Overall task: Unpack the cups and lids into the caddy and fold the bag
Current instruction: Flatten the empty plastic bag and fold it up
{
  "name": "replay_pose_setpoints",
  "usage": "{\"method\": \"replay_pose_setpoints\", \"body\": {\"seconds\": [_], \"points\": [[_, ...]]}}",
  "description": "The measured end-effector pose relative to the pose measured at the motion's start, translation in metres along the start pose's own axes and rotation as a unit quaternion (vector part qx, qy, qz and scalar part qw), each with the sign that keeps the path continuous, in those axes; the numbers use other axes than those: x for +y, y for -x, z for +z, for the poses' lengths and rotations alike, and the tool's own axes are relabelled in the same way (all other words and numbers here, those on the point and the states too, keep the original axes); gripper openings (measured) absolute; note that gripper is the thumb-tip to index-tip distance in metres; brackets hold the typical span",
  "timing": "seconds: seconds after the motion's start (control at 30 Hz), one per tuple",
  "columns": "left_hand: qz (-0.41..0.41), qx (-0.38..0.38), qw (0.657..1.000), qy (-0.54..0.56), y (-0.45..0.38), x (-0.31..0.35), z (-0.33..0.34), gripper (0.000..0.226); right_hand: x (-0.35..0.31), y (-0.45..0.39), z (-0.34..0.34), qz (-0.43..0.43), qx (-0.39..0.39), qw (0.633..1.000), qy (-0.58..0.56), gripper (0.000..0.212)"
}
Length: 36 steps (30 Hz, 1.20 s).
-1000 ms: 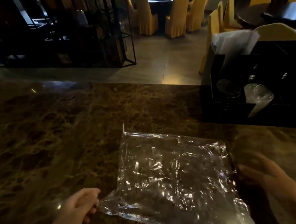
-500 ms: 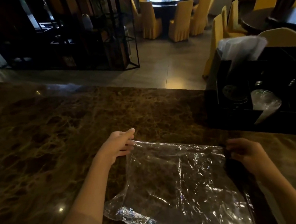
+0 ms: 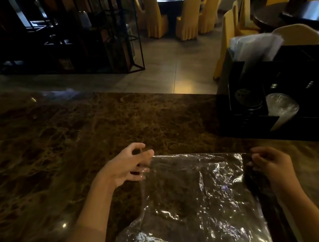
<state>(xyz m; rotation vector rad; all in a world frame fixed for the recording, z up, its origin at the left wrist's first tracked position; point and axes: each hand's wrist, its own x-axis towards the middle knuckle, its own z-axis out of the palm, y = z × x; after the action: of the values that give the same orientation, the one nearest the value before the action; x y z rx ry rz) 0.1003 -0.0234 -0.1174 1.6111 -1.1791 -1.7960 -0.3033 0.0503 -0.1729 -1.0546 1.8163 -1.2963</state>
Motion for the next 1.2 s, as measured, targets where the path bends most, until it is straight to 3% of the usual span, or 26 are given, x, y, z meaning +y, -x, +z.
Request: {"method": "replay_pose_setpoints", "body": {"seconds": [0.43, 0.77, 0.9, 1.03, 1.2], "points": [[0.036, 0.095, 0.988, 0.116, -0.014, -0.011, 0.024, 0.017, 0.002, -0.007, -0.012, 0.042, 0.035, 0.998, -0.045, 0.022], [0.082, 0.247, 0.958, 0.117, -0.026, -0.014, 0.038, 0.022, -0.008, -0.005, -0.020, 0.046, 0.051, 0.997, -0.045, 0.017], [0.085, 0.219, 0.967, 0.101, -0.027, -0.016, 0.043, 0.017, -0.005, -0.011, -0.023, 0.073, 0.063, 0.994, -0.041, 0.015], [0.100, 0.237, 0.965, 0.059, -0.029, -0.012, 0.048, 0.015, -0.003, -0.020, -0.029, 0.090, 0.096, 0.990, -0.053, 0.014], [0.034, 0.139, 0.990, -0.001, -0.010, -0.011, 0.049, 0.030, -0.006, -0.021, -0.048, 0.154, 0.145, 0.974, -0.077, 0.016]]}}
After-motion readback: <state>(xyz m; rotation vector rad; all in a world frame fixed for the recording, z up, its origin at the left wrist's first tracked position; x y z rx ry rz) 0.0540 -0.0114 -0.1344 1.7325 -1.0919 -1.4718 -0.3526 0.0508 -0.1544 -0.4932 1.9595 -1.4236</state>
